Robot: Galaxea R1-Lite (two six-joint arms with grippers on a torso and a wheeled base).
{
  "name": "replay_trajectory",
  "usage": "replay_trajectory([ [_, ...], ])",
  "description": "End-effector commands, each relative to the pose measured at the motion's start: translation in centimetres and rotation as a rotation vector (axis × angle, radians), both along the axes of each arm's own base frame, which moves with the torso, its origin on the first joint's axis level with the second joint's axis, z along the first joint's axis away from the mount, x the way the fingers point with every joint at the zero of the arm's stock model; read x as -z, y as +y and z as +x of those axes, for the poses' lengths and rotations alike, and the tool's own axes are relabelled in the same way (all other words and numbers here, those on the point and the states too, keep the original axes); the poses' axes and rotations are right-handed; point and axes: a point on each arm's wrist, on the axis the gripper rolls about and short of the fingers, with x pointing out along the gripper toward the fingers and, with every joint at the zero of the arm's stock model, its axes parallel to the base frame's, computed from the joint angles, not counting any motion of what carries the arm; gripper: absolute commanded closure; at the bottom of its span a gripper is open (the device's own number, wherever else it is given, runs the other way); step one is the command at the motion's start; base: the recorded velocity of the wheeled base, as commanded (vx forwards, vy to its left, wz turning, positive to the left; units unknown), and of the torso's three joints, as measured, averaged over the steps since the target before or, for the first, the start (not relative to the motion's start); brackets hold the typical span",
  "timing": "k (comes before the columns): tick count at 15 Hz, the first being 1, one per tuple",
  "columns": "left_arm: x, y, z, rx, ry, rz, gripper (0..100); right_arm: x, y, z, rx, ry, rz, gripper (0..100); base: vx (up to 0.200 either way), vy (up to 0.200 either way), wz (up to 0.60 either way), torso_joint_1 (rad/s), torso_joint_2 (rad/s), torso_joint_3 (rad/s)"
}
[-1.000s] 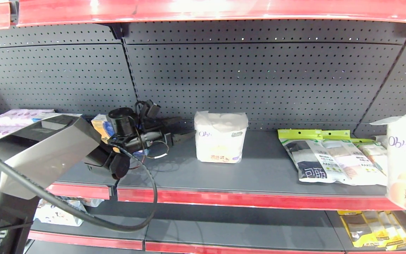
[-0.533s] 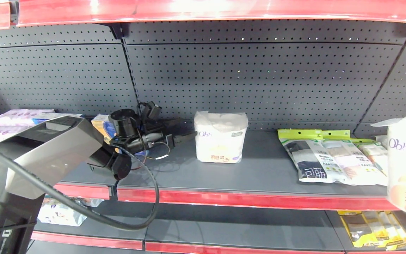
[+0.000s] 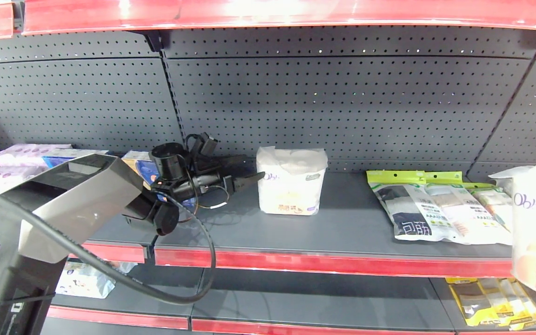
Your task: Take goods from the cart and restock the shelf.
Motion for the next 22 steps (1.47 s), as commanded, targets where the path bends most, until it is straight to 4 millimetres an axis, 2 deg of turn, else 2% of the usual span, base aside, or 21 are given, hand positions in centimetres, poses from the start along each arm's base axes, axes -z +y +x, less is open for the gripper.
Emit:
replay_trajectory([
  [1,0.3,-0.2,0.2,0.004,0.004,-0.002,0,-0.1,0.2,-0.7,0.001,-0.002,-0.001,100,0.0,0.0,0.0,0.0,0.0,0.0],
  [7,0.7,-0.6,0.9,0.007,-0.005,-0.005,0,0.0,0.3,-0.8,0.001,0.011,0.003,100,0.0,0.0,0.0,0.0,0.0,0.0],
  [13,0.5,-1.9,1.5,0.032,-0.008,-0.022,0,0.1,0.3,-0.9,0.001,0.011,0.003,100,0.0,0.0,0.0,0.0,0.0,0.0],
  [22,0.6,-2.9,1.5,0.05,-0.002,-0.02,0,0.1,0.3,-1.0,0.01,0.005,0.001,100,0.0,0.0,0.0,0.0,0.0,0.0],
])
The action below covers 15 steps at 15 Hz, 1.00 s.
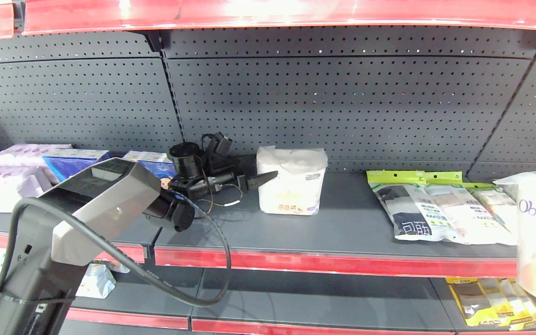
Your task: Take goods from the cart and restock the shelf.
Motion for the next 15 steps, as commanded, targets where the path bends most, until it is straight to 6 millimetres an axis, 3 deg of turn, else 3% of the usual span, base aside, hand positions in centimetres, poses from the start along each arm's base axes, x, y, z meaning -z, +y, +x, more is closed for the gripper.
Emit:
replay_trajectory([
  [1,0.16,-0.05,0.03,0.001,0.007,0.002,0,-0.03,-0.01,0.03,0.0,0.0,-0.001,100,0.0,0.0,0.0,0.0,0.0,0.0],
  [15,0.82,-0.99,0.39,0.027,0.046,0.019,0,0.27,-0.06,0.13,0.006,0.014,0.004,100,0.0,0.0,0.0,0.0,0.0,0.0],
])
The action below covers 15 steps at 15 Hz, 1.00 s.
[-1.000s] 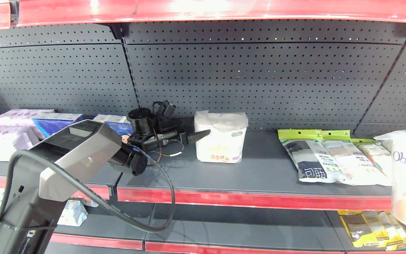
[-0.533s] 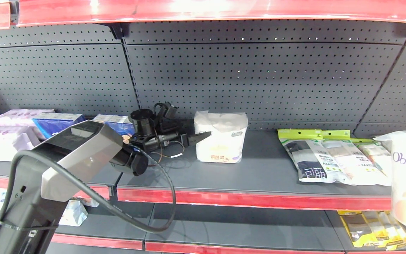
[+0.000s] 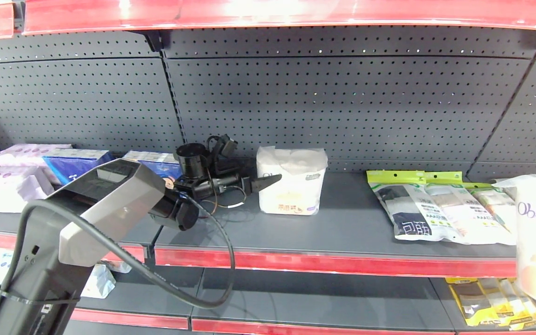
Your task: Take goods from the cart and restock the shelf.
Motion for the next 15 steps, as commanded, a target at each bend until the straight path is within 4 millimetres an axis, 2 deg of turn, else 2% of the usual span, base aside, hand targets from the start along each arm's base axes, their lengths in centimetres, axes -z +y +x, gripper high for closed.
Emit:
replay_trajectory([
  [1,0.5,-0.3,0.2,0.004,0.011,0.003,0,0.0,0.0,0.1,0.0,0.003,0.001,100,0.0,0.0,0.0,0.0,0.0,0.0],
  [11,0.4,-1.3,0.6,0.02,0.029,0.014,0,0.1,-0.1,0.2,0.002,0.009,0.001,100,0.0,0.0,0.0,0.0,0.0,0.0],
  [15,1.4,-1.7,1.1,0.024,0.024,0.013,0,0.1,-0.1,0.2,0.002,0.009,0.001,100,0.0,0.0,0.0,0.0,0.0,0.0],
])
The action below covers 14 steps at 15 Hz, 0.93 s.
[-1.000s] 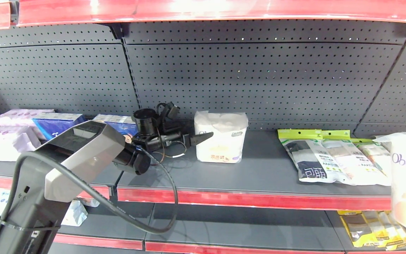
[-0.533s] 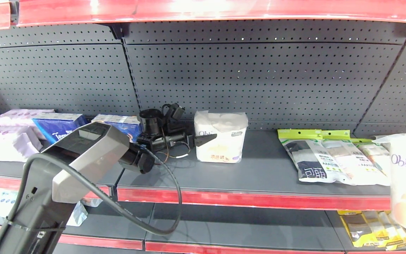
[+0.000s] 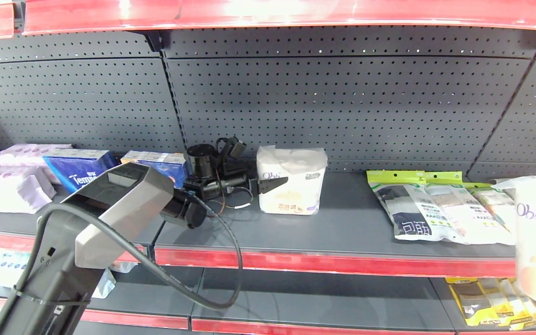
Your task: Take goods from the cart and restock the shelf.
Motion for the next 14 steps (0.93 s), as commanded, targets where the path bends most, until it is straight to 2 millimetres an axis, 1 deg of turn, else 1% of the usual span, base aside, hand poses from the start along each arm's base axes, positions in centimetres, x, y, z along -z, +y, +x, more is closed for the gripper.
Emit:
replay_trajectory([
  [1,0.9,-0.3,0.5,0.002,-0.003,-0.001,0,0.0,0.0,0.0,-0.001,0.0,-0.002,100,0.0,0.0,0.0,0.0,0.0,0.0],
  [3,1.0,-0.7,0.8,0.008,-0.014,-0.007,0,0.0,0.0,0.0,-0.001,0.002,0.0,100,0.0,0.0,0.0,0.0,0.0,0.0],
  [8,1.0,-1.5,0.5,0.027,-0.01,-0.008,0,0.1,0.0,0.0,-0.001,0.003,-0.001,100,0.0,0.0,0.0,0.0,0.0,0.0],
  [14,1.1,-1.6,0.4,0.047,-0.008,-0.007,0,0.1,0.0,0.0,-0.001,0.005,0.001,100,0.0,0.0,0.0,0.0,0.0,0.0],
])
